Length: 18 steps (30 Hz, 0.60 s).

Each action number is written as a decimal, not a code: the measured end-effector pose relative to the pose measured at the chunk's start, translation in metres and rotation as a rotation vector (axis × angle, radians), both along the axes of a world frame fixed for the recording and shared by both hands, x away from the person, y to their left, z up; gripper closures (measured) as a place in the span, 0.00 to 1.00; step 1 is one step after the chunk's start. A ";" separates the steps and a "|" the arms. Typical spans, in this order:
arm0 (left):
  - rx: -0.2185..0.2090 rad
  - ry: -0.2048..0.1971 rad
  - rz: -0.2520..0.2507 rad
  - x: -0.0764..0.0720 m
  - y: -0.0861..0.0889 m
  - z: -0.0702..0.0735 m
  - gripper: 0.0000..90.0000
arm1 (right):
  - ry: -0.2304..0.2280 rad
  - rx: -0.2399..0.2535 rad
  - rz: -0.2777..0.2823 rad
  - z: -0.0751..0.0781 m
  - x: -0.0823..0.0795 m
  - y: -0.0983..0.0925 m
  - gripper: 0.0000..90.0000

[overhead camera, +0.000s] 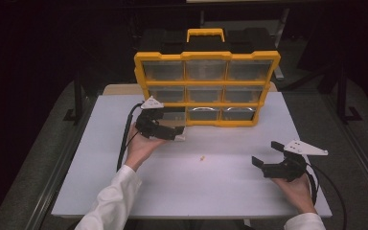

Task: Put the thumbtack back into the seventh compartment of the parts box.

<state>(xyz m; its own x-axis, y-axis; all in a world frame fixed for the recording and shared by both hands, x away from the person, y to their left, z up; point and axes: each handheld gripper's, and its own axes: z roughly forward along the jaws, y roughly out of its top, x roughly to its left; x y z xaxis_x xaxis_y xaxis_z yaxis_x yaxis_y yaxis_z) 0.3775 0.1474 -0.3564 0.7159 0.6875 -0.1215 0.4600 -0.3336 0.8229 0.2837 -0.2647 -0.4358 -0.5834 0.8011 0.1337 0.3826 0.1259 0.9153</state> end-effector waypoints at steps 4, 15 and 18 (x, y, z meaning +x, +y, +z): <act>-0.010 -0.010 -0.010 -0.005 -0.011 -0.004 0.00 | 0.000 0.000 0.001 0.000 0.000 0.000 0.00; 0.046 -0.024 -0.047 -0.017 -0.035 -0.011 0.00 | 0.000 0.003 0.002 0.000 0.000 0.000 0.00; 0.042 -0.018 -0.050 -0.021 -0.037 -0.016 0.00 | 0.000 0.004 0.002 0.000 0.000 0.000 0.00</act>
<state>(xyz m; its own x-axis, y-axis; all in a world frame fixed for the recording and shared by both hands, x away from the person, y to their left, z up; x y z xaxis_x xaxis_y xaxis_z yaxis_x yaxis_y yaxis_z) 0.3569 0.1100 -0.3728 0.7510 0.6554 -0.0800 0.4275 -0.3904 0.8154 0.2834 -0.2650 -0.4355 -0.5854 0.7991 0.1366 0.3819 0.1231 0.9160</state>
